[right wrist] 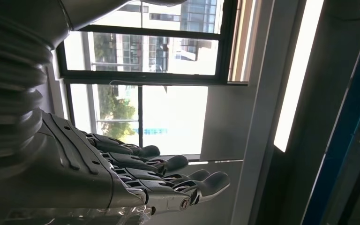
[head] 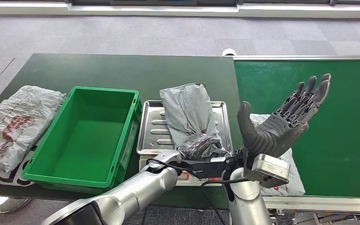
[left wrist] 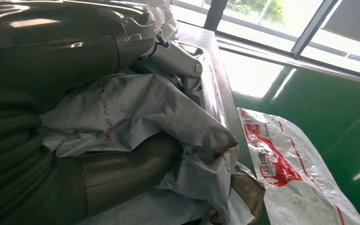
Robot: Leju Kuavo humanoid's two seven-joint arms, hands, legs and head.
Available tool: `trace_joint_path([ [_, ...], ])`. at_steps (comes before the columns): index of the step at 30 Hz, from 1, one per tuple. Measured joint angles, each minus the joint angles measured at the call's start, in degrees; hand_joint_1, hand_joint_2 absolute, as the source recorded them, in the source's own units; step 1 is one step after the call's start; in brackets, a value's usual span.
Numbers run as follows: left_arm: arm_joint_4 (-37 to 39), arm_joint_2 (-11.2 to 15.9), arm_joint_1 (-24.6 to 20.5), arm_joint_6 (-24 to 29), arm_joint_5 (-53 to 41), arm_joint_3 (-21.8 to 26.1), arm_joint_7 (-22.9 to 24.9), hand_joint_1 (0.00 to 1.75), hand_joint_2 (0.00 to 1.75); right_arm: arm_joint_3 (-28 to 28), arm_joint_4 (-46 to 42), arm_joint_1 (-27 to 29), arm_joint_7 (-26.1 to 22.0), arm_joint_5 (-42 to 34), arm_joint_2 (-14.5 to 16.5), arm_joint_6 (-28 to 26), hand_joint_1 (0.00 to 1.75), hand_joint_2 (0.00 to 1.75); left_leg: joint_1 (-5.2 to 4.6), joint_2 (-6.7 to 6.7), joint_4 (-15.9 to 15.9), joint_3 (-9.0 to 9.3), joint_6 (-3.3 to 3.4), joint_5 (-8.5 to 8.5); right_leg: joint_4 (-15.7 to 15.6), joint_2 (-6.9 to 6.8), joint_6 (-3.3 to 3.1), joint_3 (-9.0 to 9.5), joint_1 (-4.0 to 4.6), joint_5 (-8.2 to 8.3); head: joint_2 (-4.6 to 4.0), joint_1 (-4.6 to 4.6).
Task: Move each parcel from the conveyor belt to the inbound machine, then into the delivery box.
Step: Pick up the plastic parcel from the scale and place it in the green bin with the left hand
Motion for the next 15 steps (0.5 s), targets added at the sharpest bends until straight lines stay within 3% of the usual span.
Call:
trace_joint_path([
  [5, -0.7, 0.88, 0.71, 7.75, -1.89, 2.46, -6.97, 1.75, 1.75, 0.25, 0.02, -0.46, 0.0, -0.17, -0.25, 0.0, 0.0, 1.75, 0.0, -0.02, 0.0, -0.01, 0.0, 0.01, 0.0, -0.01, 0.0, -0.02, 0.0, 0.0, 0.0, -0.01],
  [13, -5.69, 1.28, 1.95, 12.08, -4.78, 6.67, -9.04, 1.75, 1.75, 0.25, 0.2, -0.66, 0.0, 0.01, -0.56, 0.0, 0.0, 1.75, 0.0, -0.05, 0.0, -0.04, 0.01, 0.01, 0.0, -0.03, 0.0, -0.02, -0.02, 0.0, 0.0, 0.01],
  [15, -8.16, 1.64, 2.9, 15.65, -6.62, 8.02, -8.98, 1.75, 1.75, 0.25, 0.21, -0.63, 0.0, 0.05, -0.58, 0.0, 0.0, 1.75, -0.01, -0.04, 0.0, -0.05, 0.01, 0.01, 0.0, -0.03, 0.0, -0.02, -0.02, 0.0, 0.0, -0.01],
])
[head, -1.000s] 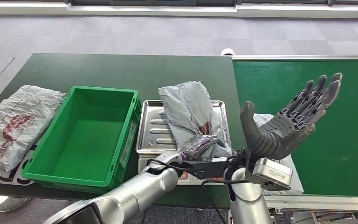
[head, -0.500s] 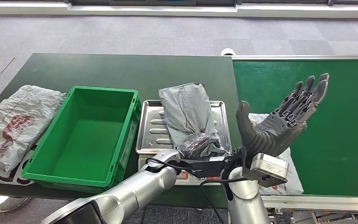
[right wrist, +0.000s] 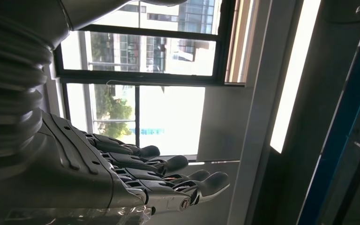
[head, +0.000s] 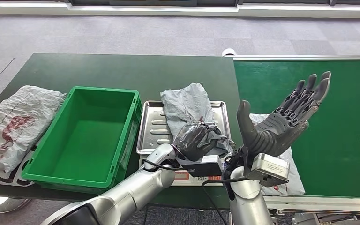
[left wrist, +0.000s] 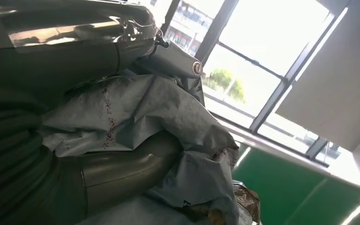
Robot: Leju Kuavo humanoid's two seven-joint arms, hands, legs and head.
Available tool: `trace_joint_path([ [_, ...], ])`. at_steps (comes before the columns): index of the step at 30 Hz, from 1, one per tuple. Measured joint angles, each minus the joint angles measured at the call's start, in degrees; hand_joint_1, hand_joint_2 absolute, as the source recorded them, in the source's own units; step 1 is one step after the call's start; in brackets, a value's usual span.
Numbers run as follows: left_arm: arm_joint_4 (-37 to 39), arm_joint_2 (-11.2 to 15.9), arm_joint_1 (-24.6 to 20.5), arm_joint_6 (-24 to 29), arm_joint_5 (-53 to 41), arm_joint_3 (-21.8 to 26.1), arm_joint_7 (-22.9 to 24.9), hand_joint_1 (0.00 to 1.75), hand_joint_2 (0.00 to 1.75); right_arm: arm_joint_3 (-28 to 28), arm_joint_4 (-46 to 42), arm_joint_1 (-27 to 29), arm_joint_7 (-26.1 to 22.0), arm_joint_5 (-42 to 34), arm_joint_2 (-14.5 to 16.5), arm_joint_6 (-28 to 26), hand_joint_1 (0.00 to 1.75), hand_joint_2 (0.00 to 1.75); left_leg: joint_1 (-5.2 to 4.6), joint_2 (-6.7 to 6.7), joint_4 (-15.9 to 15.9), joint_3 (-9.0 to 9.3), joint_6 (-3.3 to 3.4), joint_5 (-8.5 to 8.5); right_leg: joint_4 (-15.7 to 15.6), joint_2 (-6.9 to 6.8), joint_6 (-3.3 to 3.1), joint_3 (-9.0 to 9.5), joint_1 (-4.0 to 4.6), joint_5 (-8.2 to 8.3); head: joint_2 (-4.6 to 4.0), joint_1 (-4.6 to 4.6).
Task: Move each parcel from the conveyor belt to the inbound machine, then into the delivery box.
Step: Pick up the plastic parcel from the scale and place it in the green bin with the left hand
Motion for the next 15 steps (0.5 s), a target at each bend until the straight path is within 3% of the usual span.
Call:
trace_joint_path([
  [5, -15.71, 1.75, 6.07, 11.53, -11.67, 8.18, 3.69, 1.75, 1.75, 0.0, 0.15, 0.24, 0.0, 0.14, -0.07, 0.0, 0.0, 1.75, 0.01, 0.03, -0.02, 0.0, -0.01, -0.01, 0.0, 0.02, -0.01, -0.03, 0.02, -0.01, 0.0, -0.01],
  [9, -25.28, 2.43, 10.99, 13.28, -15.01, 15.12, 2.6, 1.75, 1.75, 0.01, 0.85, 0.91, 0.0, -0.01, -0.07, -0.02, 0.0, 1.75, 0.02, 0.02, -0.04, 0.0, -0.01, -0.01, 0.0, 0.02, -0.02, -0.03, 0.03, -0.04, 0.0, -0.01],
  [15, -30.52, 2.42, 15.74, 13.47, -14.19, 22.95, -1.79, 1.75, 1.75, 0.02, 1.85, 2.32, 0.0, -0.02, -0.07, -0.02, 0.0, 1.75, 0.02, 0.02, -0.04, -0.01, -0.01, -0.01, 0.0, 0.02, -0.02, -0.04, 0.01, -0.04, 0.0, -0.01],
])
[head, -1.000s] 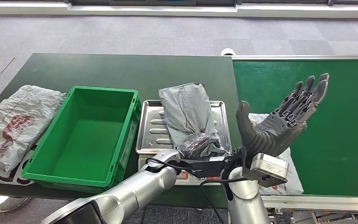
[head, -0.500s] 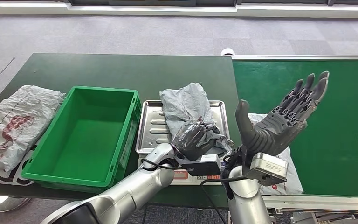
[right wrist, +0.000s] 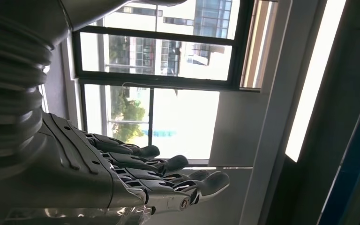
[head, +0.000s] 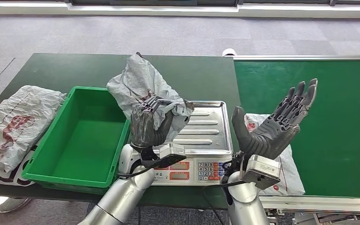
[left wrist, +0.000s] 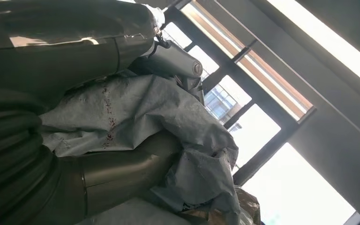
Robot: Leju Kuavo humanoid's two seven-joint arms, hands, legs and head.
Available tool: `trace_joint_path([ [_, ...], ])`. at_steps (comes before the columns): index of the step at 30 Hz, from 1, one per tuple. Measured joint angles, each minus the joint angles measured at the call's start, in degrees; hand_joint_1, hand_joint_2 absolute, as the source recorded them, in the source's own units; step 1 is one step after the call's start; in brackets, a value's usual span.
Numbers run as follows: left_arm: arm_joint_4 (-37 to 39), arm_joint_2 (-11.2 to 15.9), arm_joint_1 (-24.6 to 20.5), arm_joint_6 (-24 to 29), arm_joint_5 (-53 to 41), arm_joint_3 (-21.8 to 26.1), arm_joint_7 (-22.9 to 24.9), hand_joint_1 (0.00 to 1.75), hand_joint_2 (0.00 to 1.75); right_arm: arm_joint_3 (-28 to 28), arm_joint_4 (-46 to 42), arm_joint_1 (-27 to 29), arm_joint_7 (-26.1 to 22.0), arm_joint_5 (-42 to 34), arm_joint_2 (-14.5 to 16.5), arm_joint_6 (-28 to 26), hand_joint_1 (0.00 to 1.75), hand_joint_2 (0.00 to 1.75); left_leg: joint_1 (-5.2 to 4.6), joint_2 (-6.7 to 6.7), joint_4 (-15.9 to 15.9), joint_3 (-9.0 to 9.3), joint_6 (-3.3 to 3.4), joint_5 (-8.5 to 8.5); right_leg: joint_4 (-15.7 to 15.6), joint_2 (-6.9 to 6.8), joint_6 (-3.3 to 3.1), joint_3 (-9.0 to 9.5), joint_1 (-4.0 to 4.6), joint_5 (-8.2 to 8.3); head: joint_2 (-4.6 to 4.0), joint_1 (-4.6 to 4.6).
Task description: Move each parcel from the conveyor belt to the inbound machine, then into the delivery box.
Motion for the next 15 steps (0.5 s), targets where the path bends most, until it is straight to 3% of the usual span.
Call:
trace_joint_path([
  [9, -1.96, -0.3, 1.95, 0.0, -2.15, 4.2, 0.17, 1.75, 1.75, 0.0, 0.81, 0.6, 0.0, 0.25, 0.02, -0.01, 0.0, 1.75, -0.01, 0.0, 0.01, 0.0, 0.0, 0.0, 0.0, 0.0, 0.0, 0.01, 0.0, 0.01, 0.0, 0.0],
  [15, 1.66, -1.49, 2.16, 0.0, -4.98, 10.86, -1.73, 1.75, 1.75, 0.0, 1.18, 2.05, 0.0, 0.8, 0.02, -0.05, 0.0, 1.75, 0.0, 0.01, 0.01, 0.01, 0.0, 0.0, 0.0, 0.01, 0.0, -0.04, 0.01, 0.0, 0.0, 0.0],
])
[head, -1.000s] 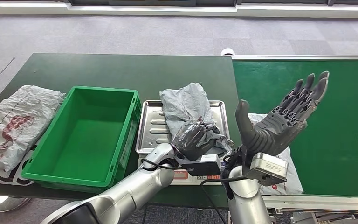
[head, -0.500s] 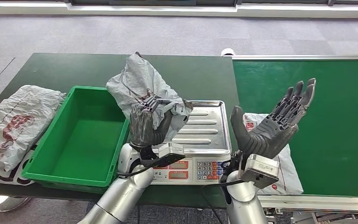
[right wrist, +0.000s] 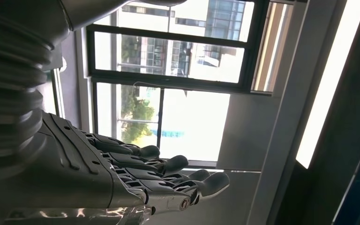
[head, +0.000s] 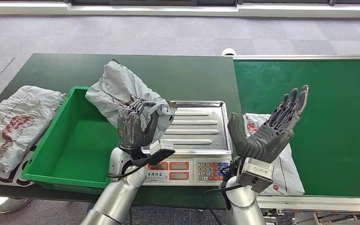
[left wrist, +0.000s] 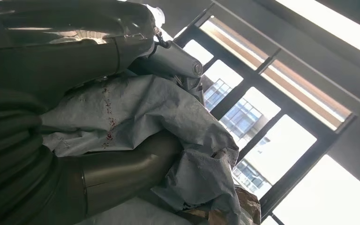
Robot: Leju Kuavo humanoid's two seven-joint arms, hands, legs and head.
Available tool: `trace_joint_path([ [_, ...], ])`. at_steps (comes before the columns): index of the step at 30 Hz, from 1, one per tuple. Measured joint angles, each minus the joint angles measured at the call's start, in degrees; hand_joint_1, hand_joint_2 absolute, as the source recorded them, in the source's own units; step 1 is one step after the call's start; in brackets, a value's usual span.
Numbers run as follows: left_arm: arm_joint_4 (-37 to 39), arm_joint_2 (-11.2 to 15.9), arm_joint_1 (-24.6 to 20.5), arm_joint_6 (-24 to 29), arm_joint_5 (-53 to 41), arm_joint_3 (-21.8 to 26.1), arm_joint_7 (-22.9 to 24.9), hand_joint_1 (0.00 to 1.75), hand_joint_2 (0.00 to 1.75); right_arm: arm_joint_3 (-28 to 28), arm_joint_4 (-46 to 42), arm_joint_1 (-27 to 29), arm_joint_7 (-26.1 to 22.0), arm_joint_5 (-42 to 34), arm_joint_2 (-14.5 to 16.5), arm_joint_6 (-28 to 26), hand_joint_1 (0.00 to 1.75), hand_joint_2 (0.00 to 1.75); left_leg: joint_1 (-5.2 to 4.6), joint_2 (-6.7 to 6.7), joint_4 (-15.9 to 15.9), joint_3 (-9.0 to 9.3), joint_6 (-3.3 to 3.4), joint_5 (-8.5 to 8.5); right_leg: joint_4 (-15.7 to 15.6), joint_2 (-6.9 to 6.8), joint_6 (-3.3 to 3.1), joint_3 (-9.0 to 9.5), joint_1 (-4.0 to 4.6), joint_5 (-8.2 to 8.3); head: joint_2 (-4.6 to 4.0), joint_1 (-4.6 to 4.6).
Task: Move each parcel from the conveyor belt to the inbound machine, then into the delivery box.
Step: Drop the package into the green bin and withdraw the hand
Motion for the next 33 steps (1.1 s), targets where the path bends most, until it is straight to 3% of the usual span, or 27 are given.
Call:
trace_joint_path([
  [11, 10.55, -0.33, -0.96, 0.02, -0.37, 8.15, -0.36, 1.75, 1.75, 0.0, 1.05, 0.35, 0.0, -0.56, -0.04, -0.02, 0.0, 1.75, 0.0, 0.02, 0.0, 0.01, -0.01, 0.0, 0.0, 0.02, 0.0, 0.0, 0.0, 0.01, 0.0, 0.01],
  [15, 13.47, -0.53, -1.94, 0.02, -6.35, 11.48, 1.78, 1.75, 1.75, 0.0, 2.35, 0.31, 0.01, -1.17, -0.11, -0.02, 0.0, 1.75, 0.03, 0.05, 0.0, 0.04, -0.02, 0.0, 0.0, 0.04, -0.02, 0.0, 0.0, 0.01, 0.0, 0.0],
  [16, 13.93, -0.6, -2.01, 0.02, -9.33, 12.66, 2.61, 1.68, 1.75, 0.0, 2.7, 0.31, 0.01, -1.28, -0.15, -0.02, 0.0, 1.75, 0.06, 0.05, 0.0, 0.04, -0.04, 0.01, 0.0, 0.04, -0.03, -0.01, 0.0, 0.02, 0.0, 0.0],
  [20, 15.49, -1.24, -2.4, 0.06, -17.84, 17.83, 4.74, 0.0, 1.75, 0.0, 3.84, 0.27, 0.0, -1.13, -0.21, -0.02, 0.0, 1.75, 0.15, 0.05, -0.01, 0.03, -0.13, 0.07, 0.01, 0.04, -0.11, -0.02, 0.03, 0.07, 0.0, 0.0],
  [26, 14.19, -1.76, -2.45, 0.17, -15.41, 24.22, 4.26, 0.0, 1.75, 0.0, 5.26, 0.19, 0.0, -0.14, -0.22, -0.02, 0.0, 1.75, 0.22, 0.14, -0.02, 0.01, -0.21, 0.11, 0.01, 0.13, -0.18, -0.06, 0.07, 0.12, 0.0, 0.0],
  [33, 7.44, -2.06, -1.73, 0.24, 7.27, 32.43, -8.64, 0.0, 1.75, 0.0, 7.5, -0.1, 0.0, 0.02, -0.22, -0.02, 0.0, 1.75, 0.3, 0.15, -0.05, 0.01, -0.31, 0.15, 0.02, 0.15, -0.27, -0.08, 0.11, 0.15, 0.0, -0.01],
])
